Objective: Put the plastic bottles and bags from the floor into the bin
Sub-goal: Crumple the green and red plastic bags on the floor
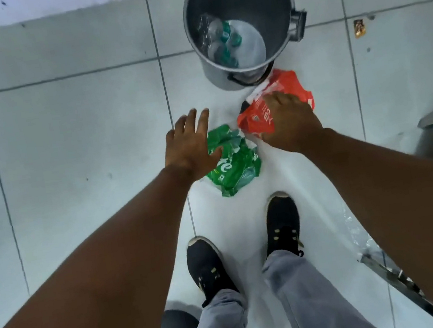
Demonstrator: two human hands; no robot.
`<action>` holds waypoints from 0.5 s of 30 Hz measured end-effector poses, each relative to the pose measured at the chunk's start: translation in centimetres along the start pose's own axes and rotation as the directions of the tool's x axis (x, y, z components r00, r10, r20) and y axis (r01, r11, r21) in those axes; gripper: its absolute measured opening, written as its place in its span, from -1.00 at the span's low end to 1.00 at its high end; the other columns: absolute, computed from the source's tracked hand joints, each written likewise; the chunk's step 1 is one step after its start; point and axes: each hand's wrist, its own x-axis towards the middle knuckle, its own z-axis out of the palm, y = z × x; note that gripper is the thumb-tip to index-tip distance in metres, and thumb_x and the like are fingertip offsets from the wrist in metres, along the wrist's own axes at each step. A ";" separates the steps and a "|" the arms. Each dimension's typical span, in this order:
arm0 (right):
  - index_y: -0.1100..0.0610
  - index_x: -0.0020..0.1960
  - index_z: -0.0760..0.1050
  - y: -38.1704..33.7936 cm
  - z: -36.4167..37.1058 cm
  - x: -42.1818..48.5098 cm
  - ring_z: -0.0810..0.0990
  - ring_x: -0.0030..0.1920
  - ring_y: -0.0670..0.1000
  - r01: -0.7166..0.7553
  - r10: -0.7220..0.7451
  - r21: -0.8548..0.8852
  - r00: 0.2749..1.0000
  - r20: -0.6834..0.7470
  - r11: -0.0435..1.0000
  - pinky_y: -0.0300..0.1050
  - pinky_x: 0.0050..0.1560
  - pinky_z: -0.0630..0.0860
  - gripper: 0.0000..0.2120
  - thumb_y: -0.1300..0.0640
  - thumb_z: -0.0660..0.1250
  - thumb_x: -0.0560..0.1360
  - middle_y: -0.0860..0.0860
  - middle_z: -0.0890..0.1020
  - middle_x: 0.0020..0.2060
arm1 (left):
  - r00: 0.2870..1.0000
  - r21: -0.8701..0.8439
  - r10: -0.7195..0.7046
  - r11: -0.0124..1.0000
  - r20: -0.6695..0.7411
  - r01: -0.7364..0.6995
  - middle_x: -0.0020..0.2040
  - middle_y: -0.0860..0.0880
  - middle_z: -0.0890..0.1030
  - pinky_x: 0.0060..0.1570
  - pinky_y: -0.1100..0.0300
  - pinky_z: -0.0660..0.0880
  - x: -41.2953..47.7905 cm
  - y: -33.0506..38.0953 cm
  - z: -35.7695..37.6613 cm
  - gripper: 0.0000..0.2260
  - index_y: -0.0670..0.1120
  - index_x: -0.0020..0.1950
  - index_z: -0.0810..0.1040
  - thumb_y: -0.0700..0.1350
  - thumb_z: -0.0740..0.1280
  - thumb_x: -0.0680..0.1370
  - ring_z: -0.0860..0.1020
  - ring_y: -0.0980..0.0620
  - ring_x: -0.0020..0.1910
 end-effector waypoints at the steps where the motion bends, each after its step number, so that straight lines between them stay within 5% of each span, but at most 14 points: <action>1: 0.17 0.56 0.18 0.8 1.5 0.3 0.26 0.50 0.30 -0.051 0.051 -0.013 0.998 0.028 0.999 0.29 0.45 0.26 -0.07 -0.26 0.45 0.39 0.22 0.29 0.53 | 0.999 0.009 -0.026 1.000 0.033 0.025 0.60 -0.15 0.07 0.42 -0.20 0.19 -0.3 0.2 1.9 -0.10 0.01 0.59 -0.08 0.35 0.27 0.43 0.08 -0.21 0.53; 6: 0.13 0.63 -0.15 4.6 7.1 5.0 -0.03 0.59 0.33 -0.248 0.247 -0.012 0.962 0.111 0.969 0.42 0.50 -0.02 0.37 -0.46 0.52 0.16 0.24 -0.04 0.62 | 0.974 0.038 -0.189 0.982 0.128 0.186 0.61 -0.15 -0.19 0.40 -0.42 -0.05 1.0 1.5 9.9 0.25 0.06 0.51 -0.42 0.56 0.29 0.17 -0.17 -0.28 0.55; 15: -0.09 0.57 -0.44 9.8 10.2 12.3 -0.31 0.56 0.37 -0.246 0.238 -0.008 0.932 0.274 0.969 0.60 0.39 -0.17 0.58 -0.56 0.51 -0.07 0.16 -0.38 0.58 | 0.931 0.085 -0.270 0.963 0.245 0.257 0.55 -0.19 -0.39 0.28 -0.57 -0.17 4.9 3.0 17.8 0.40 0.10 0.46 -0.52 0.52 0.44 0.06 -0.31 -0.38 0.49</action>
